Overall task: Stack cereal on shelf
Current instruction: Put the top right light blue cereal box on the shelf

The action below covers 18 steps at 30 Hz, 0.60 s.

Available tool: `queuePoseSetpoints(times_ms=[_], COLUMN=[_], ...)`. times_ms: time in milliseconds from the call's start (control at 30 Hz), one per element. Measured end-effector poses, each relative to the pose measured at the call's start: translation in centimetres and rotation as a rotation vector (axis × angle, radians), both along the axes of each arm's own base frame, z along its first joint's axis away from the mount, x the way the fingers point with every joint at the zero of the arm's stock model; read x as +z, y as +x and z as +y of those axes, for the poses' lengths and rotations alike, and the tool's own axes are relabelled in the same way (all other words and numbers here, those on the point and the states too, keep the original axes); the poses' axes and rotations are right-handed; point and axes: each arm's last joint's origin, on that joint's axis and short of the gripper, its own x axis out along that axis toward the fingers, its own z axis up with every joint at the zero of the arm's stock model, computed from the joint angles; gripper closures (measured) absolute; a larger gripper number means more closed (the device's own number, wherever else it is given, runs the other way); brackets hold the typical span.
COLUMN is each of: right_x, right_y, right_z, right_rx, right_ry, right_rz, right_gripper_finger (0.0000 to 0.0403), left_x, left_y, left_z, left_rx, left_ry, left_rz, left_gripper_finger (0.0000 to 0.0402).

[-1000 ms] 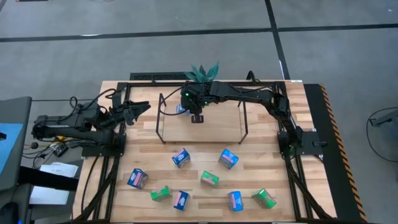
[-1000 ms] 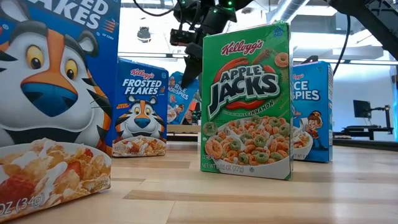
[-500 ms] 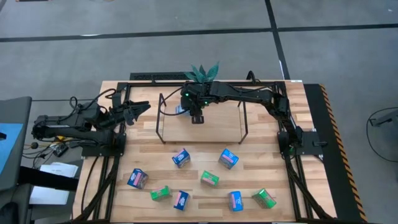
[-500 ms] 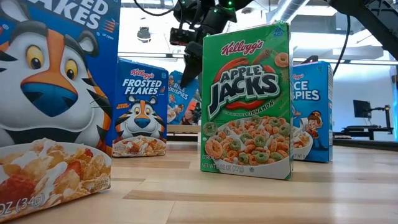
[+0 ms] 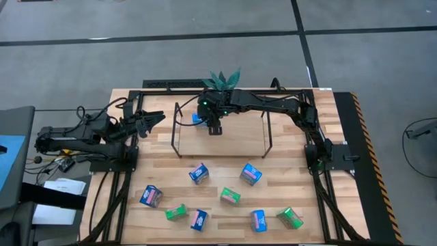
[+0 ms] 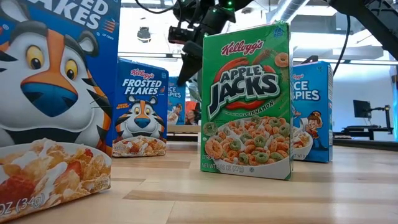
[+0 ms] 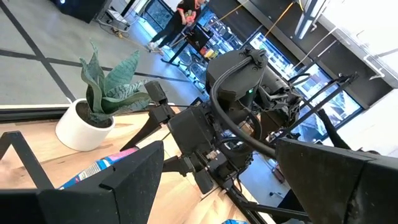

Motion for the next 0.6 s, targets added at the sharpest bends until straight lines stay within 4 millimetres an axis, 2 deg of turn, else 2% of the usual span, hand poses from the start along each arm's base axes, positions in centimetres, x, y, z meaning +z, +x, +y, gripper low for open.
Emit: queuePoseSetpoints(times_ms=[400, 600], right_x=[1.5, 1.5], right_y=[0.2, 0.1], right_z=[0.0, -0.3], right_rx=[0.004, 0.008], right_ry=[-0.008, 0.008], right_rz=[-0.043, -0.048], right_gripper_finger=[0.0167, 0.0163], left_x=[0.0, 0.0], left_y=[0.0, 0.0], left_z=[0.0, 0.0], left_rx=[0.004, 0.009], left_ry=[0.0, 0.0], left_rz=[0.0, 0.001], left_gripper_finger=[0.0102, 0.0102])
